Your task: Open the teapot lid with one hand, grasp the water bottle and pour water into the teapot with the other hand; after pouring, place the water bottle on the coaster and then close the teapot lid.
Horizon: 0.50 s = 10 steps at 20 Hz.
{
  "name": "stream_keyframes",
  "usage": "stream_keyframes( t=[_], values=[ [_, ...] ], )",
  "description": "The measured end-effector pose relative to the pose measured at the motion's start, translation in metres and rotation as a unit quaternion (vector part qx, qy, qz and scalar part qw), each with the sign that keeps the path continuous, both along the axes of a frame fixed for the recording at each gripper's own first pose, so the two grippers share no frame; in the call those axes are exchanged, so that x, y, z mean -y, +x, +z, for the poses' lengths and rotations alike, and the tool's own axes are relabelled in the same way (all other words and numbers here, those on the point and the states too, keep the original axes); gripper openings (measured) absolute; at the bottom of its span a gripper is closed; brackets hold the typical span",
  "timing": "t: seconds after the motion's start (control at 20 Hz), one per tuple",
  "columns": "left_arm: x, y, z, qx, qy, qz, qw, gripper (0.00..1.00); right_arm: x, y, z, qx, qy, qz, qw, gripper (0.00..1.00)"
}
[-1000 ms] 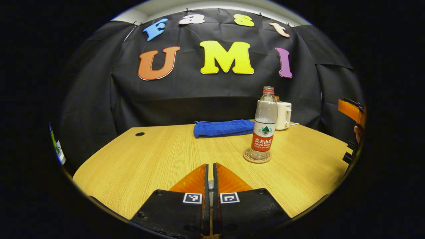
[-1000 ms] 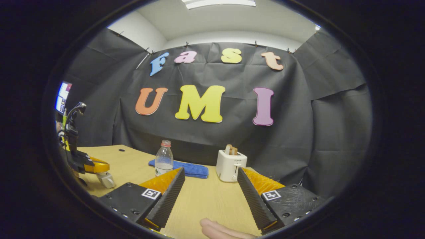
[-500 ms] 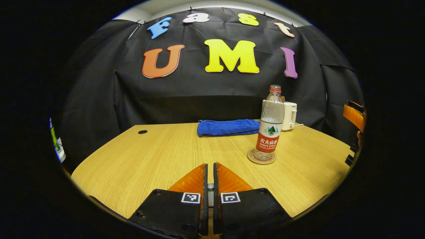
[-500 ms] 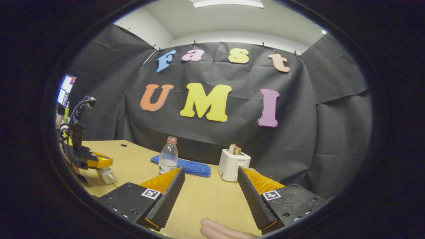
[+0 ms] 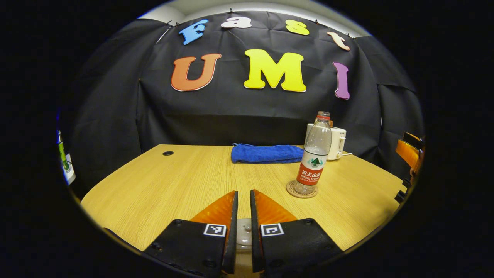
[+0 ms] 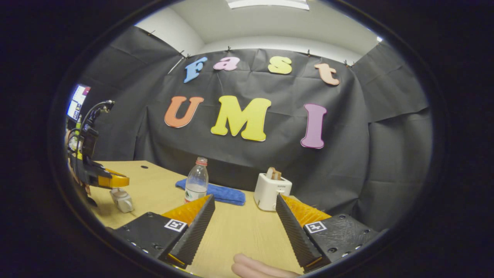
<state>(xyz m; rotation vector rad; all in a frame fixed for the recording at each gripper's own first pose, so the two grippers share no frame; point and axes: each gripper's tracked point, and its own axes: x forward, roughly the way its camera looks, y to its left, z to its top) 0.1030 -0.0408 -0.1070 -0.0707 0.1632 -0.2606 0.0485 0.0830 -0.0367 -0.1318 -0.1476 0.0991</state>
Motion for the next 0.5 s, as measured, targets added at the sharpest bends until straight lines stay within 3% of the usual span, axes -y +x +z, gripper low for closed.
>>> stream_keyframes(
  t=[0.3, 0.5],
  values=[
    [-0.008, -0.021, 0.031, -0.005, -0.053, 0.006, 0.999, 0.26, 0.004, -0.004, 0.008, 0.004, 0.016, -0.005, 1.000, 0.95],
    [-0.023, -0.039, 0.064, 0.024, -0.051, 0.023, 0.998, 0.34, 0.001, -0.017, 0.018, 0.006, 0.031, -0.004, 1.000, 0.95]
  ],
)
